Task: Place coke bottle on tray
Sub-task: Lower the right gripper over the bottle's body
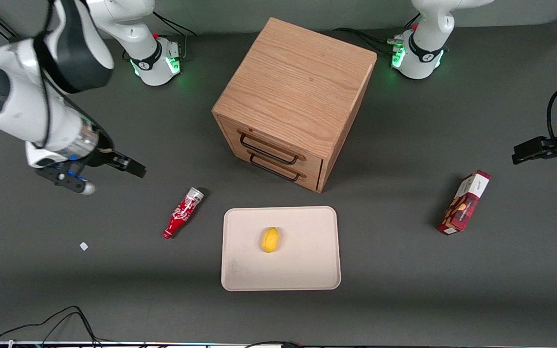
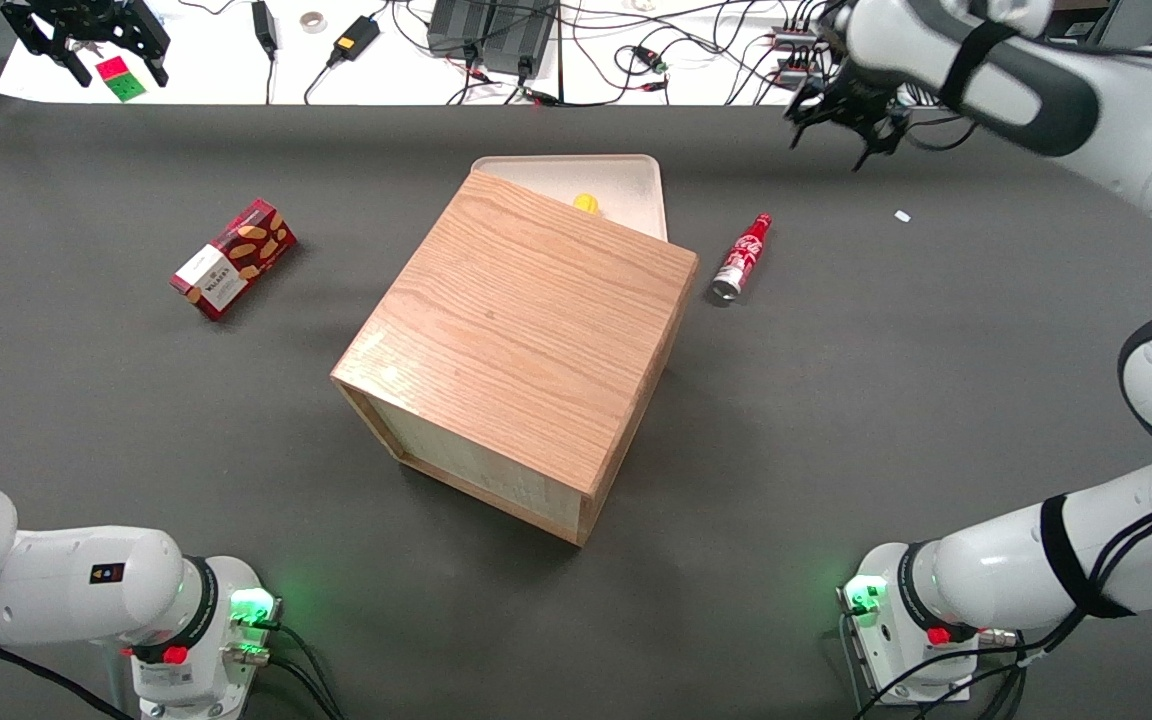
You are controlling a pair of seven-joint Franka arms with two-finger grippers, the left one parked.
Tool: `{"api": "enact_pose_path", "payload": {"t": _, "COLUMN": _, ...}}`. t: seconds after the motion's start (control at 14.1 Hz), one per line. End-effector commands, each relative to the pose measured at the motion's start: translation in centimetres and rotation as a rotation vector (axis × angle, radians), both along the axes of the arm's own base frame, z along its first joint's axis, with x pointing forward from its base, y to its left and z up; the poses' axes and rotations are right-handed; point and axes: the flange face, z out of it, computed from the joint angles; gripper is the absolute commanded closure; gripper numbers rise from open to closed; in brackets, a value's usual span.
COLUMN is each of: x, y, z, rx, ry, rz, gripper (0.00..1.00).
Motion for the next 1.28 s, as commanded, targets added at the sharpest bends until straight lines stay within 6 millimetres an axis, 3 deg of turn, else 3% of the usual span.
{"api": "enact_pose_path", "payload": {"t": 0.0, "x": -0.2, "y": 0.6, "z": -4.5, "rx": 0.014, "ry": -0.019, "rz": -0.08, "gripper": 0.0}}
{"api": "enact_pose_path", "payload": {"t": 0.21, "x": -0.8, "y": 0.5, "z": -10.1, "rx": 0.02, "ry": -0.041, "rz": -0.095, "gripper": 0.0}}
{"api": "enact_pose_path", "payload": {"t": 0.36, "x": -0.1, "y": 1.7, "z": -13.7, "rx": 0.023, "ry": -0.052, "rz": -0.121, "gripper": 0.0}}
{"api": "enact_pose_path", "payload": {"t": 0.64, "x": 1.5, "y": 2.5, "z": -20.5, "rx": 0.034, "ry": -0.117, "rz": -0.175, "gripper": 0.0}}
{"api": "enact_pose_path", "payload": {"t": 0.92, "x": 1.3, "y": 2.8, "z": -25.2, "rx": -0.006, "ry": -0.109, "rz": -0.169, "gripper": 0.0}}
{"api": "enact_pose_path", "payload": {"t": 1.21, "x": 1.0, "y": 3.3, "z": -28.3, "rx": -0.03, "ry": -0.111, "rz": -0.167, "gripper": 0.0}}
